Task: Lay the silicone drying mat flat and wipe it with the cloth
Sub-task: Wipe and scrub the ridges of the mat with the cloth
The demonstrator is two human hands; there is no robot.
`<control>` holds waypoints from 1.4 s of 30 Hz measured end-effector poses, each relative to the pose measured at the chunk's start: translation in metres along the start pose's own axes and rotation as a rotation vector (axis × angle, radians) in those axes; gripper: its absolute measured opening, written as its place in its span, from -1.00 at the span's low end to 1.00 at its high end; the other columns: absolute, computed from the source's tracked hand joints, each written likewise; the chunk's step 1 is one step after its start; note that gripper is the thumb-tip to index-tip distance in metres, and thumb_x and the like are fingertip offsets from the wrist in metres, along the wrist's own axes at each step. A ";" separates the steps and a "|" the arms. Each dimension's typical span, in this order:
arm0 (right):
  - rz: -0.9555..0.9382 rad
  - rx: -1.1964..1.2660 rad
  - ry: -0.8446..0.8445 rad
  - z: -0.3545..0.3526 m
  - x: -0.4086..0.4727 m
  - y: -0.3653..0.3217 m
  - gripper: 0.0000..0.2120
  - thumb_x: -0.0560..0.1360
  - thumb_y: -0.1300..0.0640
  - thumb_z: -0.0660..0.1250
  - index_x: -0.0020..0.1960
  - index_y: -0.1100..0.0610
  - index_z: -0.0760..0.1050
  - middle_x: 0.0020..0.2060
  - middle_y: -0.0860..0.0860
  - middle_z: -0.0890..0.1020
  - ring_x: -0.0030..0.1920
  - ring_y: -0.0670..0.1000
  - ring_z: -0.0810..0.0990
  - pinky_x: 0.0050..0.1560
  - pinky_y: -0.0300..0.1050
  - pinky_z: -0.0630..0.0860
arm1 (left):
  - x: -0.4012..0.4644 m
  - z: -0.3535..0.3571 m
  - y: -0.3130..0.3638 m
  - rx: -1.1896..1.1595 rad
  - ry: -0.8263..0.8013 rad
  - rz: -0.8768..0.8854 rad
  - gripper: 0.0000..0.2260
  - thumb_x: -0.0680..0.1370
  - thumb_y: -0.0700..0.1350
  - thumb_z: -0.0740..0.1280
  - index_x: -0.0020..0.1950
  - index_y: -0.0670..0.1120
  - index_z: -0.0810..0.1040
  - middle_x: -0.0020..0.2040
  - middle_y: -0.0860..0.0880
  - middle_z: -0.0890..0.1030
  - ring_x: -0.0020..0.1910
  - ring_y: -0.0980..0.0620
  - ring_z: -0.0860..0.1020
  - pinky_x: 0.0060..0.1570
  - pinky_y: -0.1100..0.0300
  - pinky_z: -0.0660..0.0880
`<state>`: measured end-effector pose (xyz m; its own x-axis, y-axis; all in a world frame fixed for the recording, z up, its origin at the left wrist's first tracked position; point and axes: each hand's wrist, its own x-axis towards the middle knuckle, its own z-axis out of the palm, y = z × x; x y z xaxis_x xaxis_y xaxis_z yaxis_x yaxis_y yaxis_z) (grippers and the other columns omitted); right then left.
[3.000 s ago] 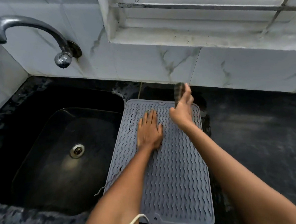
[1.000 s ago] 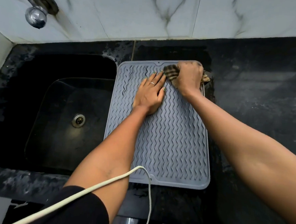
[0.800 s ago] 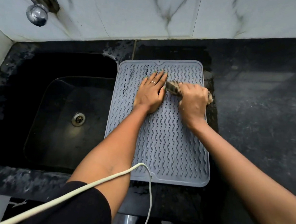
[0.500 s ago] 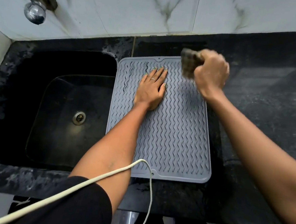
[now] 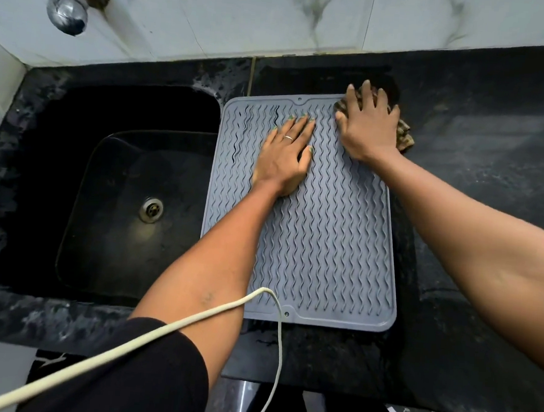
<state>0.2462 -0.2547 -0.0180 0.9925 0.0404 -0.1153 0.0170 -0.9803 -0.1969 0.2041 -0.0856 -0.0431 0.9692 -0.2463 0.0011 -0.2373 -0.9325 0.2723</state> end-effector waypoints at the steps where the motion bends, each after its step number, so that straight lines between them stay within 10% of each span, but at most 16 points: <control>1: 0.008 -0.009 0.024 0.002 -0.003 -0.002 -0.46 0.63 -0.07 -0.03 0.54 0.11 0.00 0.54 0.16 0.04 0.51 0.25 0.03 0.42 0.32 0.08 | -0.001 0.000 0.000 0.002 -0.005 -0.001 -0.52 0.65 0.03 0.00 0.57 0.04 0.06 0.58 0.04 0.11 0.56 0.03 0.05 0.54 0.02 -0.04; 17: 0.056 -0.330 0.023 0.008 -0.164 -0.037 -0.59 0.58 0.25 -0.04 0.39 0.28 0.28 0.30 0.27 0.44 0.20 0.25 0.47 0.05 0.06 0.47 | 0.000 0.003 -0.001 0.008 -0.002 0.002 -0.52 0.63 0.03 0.00 0.56 0.04 0.08 0.58 0.03 0.13 0.56 0.02 0.06 0.53 0.03 -0.06; 25: 0.212 0.180 0.315 -0.043 -0.056 -0.037 -0.66 0.57 0.04 0.13 0.23 0.19 0.46 0.28 0.17 0.42 0.26 0.23 0.37 0.13 0.13 0.42 | 0.001 0.002 -0.001 0.008 0.000 0.004 -0.53 0.64 0.04 0.00 0.57 0.05 0.07 0.58 0.04 0.11 0.56 0.03 0.05 0.53 0.04 -0.07; 32: 0.133 0.044 0.021 0.003 0.005 -0.021 -0.41 0.60 -0.12 -0.02 0.55 0.05 -0.05 0.55 0.14 -0.09 0.54 0.20 -0.17 0.52 0.17 -0.19 | 0.000 0.000 -0.001 0.000 0.006 0.005 -0.53 0.64 0.03 0.00 0.57 0.04 0.09 0.58 0.04 0.13 0.56 0.03 0.06 0.53 0.03 -0.05; 42: 0.069 0.128 0.242 0.018 -0.072 -0.026 -0.42 0.43 0.02 0.10 0.42 0.17 0.31 0.43 0.16 0.34 0.42 0.18 0.28 0.39 0.06 0.25 | -0.002 0.000 0.000 0.001 -0.004 0.013 -0.53 0.64 0.03 0.00 0.56 0.04 0.08 0.58 0.02 0.11 0.56 0.03 0.04 0.53 0.04 -0.07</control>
<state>0.1717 -0.2284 -0.0223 0.9911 -0.0878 0.0998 -0.0517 -0.9462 -0.3193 0.2022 -0.0856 -0.0428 0.9658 -0.2592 0.0012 -0.2498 -0.9295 0.2715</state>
